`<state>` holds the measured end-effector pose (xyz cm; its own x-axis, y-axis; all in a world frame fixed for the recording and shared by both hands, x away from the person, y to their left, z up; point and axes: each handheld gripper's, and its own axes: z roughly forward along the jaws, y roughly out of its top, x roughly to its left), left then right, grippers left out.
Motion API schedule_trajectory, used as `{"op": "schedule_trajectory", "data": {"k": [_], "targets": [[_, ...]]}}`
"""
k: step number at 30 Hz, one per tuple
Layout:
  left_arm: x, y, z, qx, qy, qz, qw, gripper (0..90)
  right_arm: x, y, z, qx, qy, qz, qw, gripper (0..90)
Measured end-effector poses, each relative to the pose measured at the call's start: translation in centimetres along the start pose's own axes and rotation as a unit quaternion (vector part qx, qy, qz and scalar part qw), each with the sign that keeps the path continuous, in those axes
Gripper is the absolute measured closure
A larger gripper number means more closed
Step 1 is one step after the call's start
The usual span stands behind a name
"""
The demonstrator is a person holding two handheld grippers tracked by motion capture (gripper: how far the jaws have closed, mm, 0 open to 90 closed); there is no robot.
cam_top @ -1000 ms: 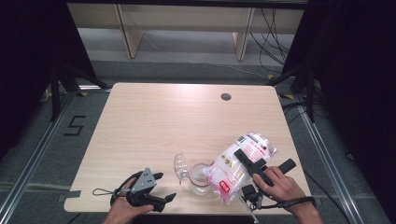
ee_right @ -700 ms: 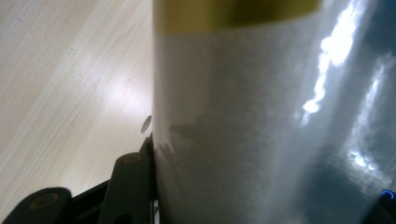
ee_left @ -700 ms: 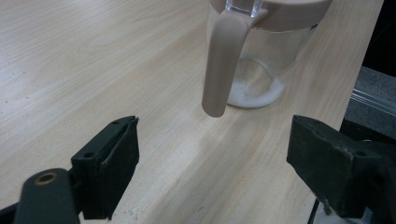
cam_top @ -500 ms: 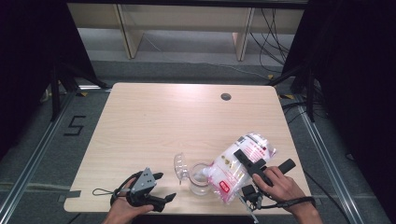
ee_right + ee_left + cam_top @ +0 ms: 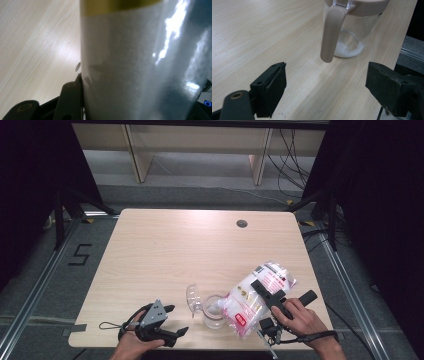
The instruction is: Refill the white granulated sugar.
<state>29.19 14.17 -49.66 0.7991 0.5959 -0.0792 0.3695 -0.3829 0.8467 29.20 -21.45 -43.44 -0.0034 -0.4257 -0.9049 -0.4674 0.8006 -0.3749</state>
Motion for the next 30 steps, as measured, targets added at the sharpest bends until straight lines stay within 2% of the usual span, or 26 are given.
{"op": "schedule_trajectory", "data": {"k": [4,5,6,16,30], "targets": [[-0.01,0.03,-0.09,0.004,0.002,0.002,1.0,16.5,-0.04,-0.02,-0.04,0.001,-0.001,0.0,1.0,54.9],[0.11,0.03,-0.1,0.009,0.004,0.009,0.9999,16.5,-0.04,-0.02,-0.04,0.001,-0.001,-0.002,1.0,55.0],[-0.01,0.0,0.0,-0.001,0.0,0.0,1.0,16.4,-0.05,-0.01,-0.04,0.001,-0.002,-0.002,1.0,55.0],[-0.01,0.03,-0.1,0.004,0.002,0.002,1.0,16.5,0.06,0.12,-0.09,0.0,-0.004,0.002,1.0,55.3],[-0.11,0.03,-0.03,-0.001,0.0,-0.004,1.0,16.5,-0.18,0.27,-0.1,-0.002,-0.005,-0.011,0.9999,55.8]]}}
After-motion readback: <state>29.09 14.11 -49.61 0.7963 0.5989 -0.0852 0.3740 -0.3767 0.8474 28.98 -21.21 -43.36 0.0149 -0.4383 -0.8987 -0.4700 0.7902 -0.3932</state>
